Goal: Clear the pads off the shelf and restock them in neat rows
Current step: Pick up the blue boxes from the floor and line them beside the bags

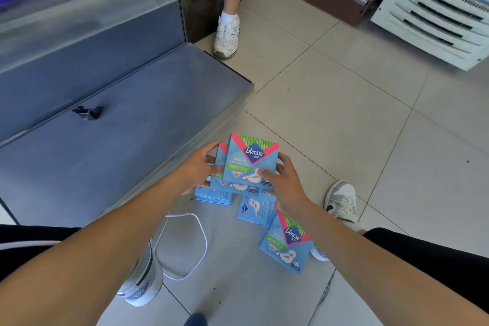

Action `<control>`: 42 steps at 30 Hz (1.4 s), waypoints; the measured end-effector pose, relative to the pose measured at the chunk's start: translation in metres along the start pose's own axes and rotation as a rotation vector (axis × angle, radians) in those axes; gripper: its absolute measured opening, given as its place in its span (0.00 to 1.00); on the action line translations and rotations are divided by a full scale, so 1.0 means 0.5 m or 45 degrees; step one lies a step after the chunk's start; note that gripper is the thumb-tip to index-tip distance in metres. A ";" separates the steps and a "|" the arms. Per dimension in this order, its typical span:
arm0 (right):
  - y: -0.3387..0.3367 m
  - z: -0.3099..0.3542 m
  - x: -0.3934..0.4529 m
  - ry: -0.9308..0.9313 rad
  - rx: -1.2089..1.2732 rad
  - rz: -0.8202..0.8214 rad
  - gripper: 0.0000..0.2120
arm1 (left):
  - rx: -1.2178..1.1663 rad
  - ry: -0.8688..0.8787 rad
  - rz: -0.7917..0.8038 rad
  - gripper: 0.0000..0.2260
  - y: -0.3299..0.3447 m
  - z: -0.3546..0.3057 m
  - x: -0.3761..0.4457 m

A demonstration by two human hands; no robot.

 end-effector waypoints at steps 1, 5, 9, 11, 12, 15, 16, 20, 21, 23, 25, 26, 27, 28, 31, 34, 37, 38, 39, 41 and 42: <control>0.005 0.001 -0.002 0.019 0.025 0.023 0.22 | 0.027 0.005 -0.005 0.30 0.003 -0.004 -0.003; 0.024 0.026 -0.014 0.007 0.020 0.083 0.21 | 0.005 0.062 -0.107 0.20 0.004 -0.034 -0.026; 0.045 0.106 -0.035 -0.139 -0.052 0.111 0.24 | 0.049 0.176 -0.174 0.21 -0.001 -0.101 -0.094; 0.066 0.163 -0.058 -0.244 -0.095 0.151 0.26 | 0.231 0.268 -0.159 0.33 -0.014 -0.136 -0.131; 0.077 0.193 -0.070 -0.302 -0.121 0.173 0.26 | 0.331 0.304 -0.179 0.36 -0.024 -0.159 -0.155; 0.110 0.280 -0.110 -0.449 -0.154 0.209 0.21 | 0.413 0.415 -0.276 0.26 -0.055 -0.235 -0.217; 0.120 0.312 -0.123 -0.503 -0.162 0.204 0.19 | 0.394 0.473 -0.298 0.24 -0.063 -0.266 -0.239; 0.159 0.463 -0.158 -0.722 -0.234 0.122 0.17 | 0.329 0.678 -0.405 0.18 -0.105 -0.385 -0.310; 0.167 0.502 -0.165 -0.769 -0.256 0.121 0.16 | 0.314 0.727 -0.457 0.17 -0.117 -0.413 -0.325; 0.170 0.575 -0.174 -0.838 -0.312 0.124 0.15 | 0.331 0.832 -0.564 0.18 -0.126 -0.469 -0.348; 0.175 0.644 -0.175 -0.881 -0.362 0.120 0.15 | 0.380 0.888 -0.660 0.19 -0.129 -0.522 -0.367; 0.176 0.671 -0.170 -0.881 -0.373 0.119 0.16 | 0.384 0.895 -0.703 0.19 -0.129 -0.545 -0.374; 0.182 0.696 -0.162 -0.877 -0.364 0.125 0.16 | 0.366 0.910 -0.735 0.20 -0.133 -0.566 -0.382; 0.190 0.721 -0.158 -0.880 -0.357 0.135 0.17 | 0.350 0.945 -0.749 0.20 -0.138 -0.587 -0.386; 0.216 0.789 -0.151 -0.918 -0.375 0.154 0.23 | 0.346 0.963 -0.838 0.22 -0.160 -0.644 -0.400; 0.234 0.853 -0.142 -0.947 -0.444 0.147 0.20 | 0.400 0.933 -0.898 0.20 -0.189 -0.704 -0.406; 0.244 0.913 -0.123 -1.005 -0.527 0.072 0.19 | 0.467 0.909 -0.963 0.19 -0.211 -0.767 -0.403; 0.245 0.930 -0.116 -1.010 -0.565 0.045 0.19 | 0.494 0.897 -0.972 0.20 -0.216 -0.785 -0.400; 0.245 0.945 -0.100 -1.009 -0.606 0.020 0.19 | 0.516 0.888 -0.970 0.24 -0.218 -0.802 -0.398; 0.244 0.982 -0.048 -1.017 -0.663 -0.075 0.19 | 0.535 0.894 -0.926 0.31 -0.226 -0.839 -0.391; 0.245 0.998 -0.005 -1.010 -0.679 -0.100 0.19 | 0.542 0.894 -0.907 0.32 -0.232 -0.858 -0.386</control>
Point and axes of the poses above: each hand's wrist, its own x-axis towards the middle knuckle, its own y-axis out of the palm, z = x × y, the point moved 4 cm from there along x, towards the middle knuckle, and after that the axes turned 3 degrees about -x, right-handed, at the moved point
